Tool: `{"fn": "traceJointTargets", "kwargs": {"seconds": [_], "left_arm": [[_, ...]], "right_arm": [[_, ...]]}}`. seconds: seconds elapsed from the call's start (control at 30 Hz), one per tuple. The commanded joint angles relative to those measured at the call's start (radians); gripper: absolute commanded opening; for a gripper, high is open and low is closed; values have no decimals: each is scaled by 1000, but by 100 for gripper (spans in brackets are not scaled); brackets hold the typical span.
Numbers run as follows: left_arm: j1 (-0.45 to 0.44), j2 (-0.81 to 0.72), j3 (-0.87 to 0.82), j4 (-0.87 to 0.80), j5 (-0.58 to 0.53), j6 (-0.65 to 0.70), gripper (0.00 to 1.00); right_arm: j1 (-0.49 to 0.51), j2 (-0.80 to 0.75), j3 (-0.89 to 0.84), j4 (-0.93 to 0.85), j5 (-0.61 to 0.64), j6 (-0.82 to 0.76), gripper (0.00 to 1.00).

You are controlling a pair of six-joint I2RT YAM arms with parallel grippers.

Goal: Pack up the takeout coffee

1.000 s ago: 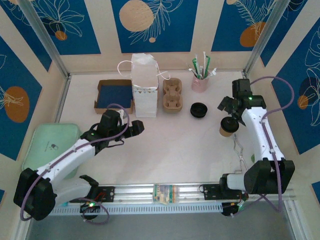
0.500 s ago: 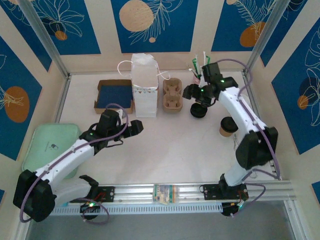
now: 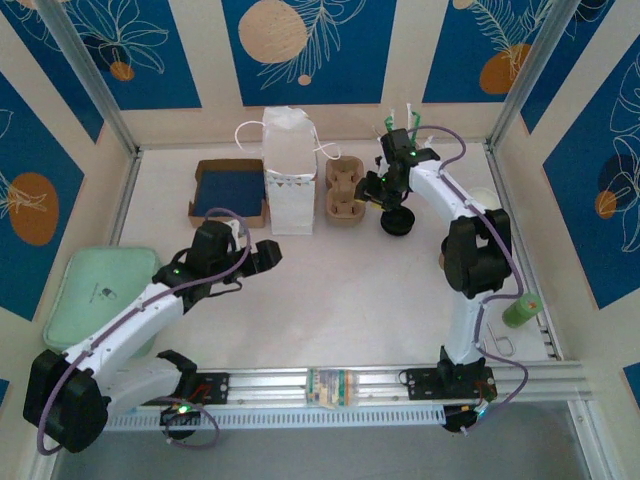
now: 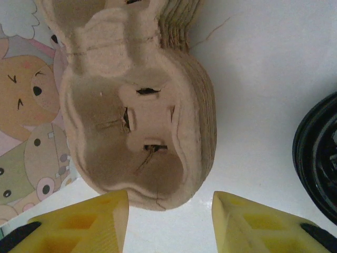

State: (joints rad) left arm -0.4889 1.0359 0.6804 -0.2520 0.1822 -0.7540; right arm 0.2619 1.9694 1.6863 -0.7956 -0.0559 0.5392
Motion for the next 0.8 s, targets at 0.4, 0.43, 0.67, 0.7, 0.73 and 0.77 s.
{"fn": "traceJointTargets", "kwargs": {"seconds": [0.4,0.43,0.67,0.7,0.73,0.77], "left_arm": [[22,-20,-23,-12,10,-8,90],[23,-20,-23,-11,12,-8,90],[30,-17,-25,-12,14,-4,90],[30,-17,-26,-11,14,-4,90],[31,-16,-26,-11,16,-5,90],[33,-16,-28,-10,16,-5,90]], "right_arm": [[5,82,73,2,3,7,43],[4,85,73,4,0,8,43],[6,95,66,21,-21,18,40],[5,96,67,23,-25,20,39],[6,97,67,24,-27,21,38],[6,98,68,24,-28,22,38]]}}
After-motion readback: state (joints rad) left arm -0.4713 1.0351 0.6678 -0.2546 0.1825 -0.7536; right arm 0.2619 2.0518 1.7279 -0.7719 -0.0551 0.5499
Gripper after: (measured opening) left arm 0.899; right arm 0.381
